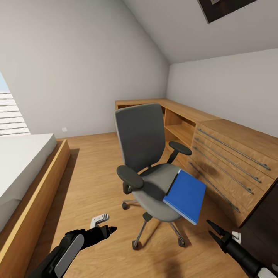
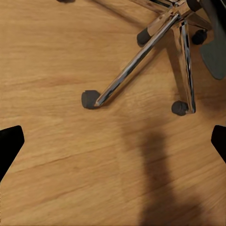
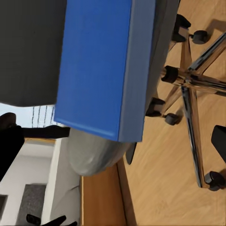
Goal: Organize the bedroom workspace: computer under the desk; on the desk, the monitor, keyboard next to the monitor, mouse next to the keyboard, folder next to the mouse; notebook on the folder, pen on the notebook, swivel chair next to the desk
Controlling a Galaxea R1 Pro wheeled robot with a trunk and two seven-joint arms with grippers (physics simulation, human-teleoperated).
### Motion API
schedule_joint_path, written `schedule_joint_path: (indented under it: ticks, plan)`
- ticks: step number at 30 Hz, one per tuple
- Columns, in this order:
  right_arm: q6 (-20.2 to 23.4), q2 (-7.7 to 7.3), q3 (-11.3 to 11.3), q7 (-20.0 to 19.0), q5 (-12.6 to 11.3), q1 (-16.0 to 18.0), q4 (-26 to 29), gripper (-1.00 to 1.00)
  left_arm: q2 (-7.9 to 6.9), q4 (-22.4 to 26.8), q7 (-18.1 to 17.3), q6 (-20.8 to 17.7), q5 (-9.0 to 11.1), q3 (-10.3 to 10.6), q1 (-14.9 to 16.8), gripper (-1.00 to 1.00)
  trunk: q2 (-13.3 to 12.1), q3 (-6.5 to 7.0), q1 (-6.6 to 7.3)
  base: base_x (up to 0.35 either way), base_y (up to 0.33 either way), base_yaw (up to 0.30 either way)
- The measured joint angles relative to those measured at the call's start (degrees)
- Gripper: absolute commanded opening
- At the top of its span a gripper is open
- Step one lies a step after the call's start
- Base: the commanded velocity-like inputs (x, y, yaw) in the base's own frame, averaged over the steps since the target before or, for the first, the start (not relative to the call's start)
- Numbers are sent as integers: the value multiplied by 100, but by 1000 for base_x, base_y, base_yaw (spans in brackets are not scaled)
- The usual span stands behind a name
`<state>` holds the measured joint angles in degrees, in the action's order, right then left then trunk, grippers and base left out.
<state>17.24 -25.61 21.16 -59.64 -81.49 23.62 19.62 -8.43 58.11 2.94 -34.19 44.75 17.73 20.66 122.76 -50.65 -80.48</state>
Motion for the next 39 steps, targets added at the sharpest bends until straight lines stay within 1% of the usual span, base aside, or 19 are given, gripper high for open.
schedule_joint_path:
  ticks: [3,10,15,25,30,35,38,39]
  plan:
    - [-1,1,-5,18,0,16,66,100,-5,-4,0,-2,-1,-5,0,100,0,0,0,0,0,0]
    - [-37,21,-17,127,4,38,178,100,-97,-2,0,-5,1,-5,2,100,0,0,0,0,0,0]
    - [-195,44,-11,157,15,39,183,100,-148,-7,0,0,-1,-3,1,100,0,0,1,25,0,0]
    - [-257,30,-22,169,7,41,176,100,-169,-8,0,4,-1,-3,1,100,0,0,0,97,0,0]
    - [-235,18,-100,177,2,41,143,100,-170,-8,0,4,-1,-3,-1,100,0,0,0,15,0,0]
    - [-218,10,-277,294,1,42,42,100,-173,-8,0,2,1,-12,2,100,0,0,0,4,0,0]
    - [-214,8,-377,358,0,42,-26,100,-176,-8,0,-1,3,-63,1,100,0,0,0,1,0,0]
    - [-212,8,-395,368,1,42,-37,100,-178,-8,0,-3,4,-131,2,100,0,0,0,0,0,0]
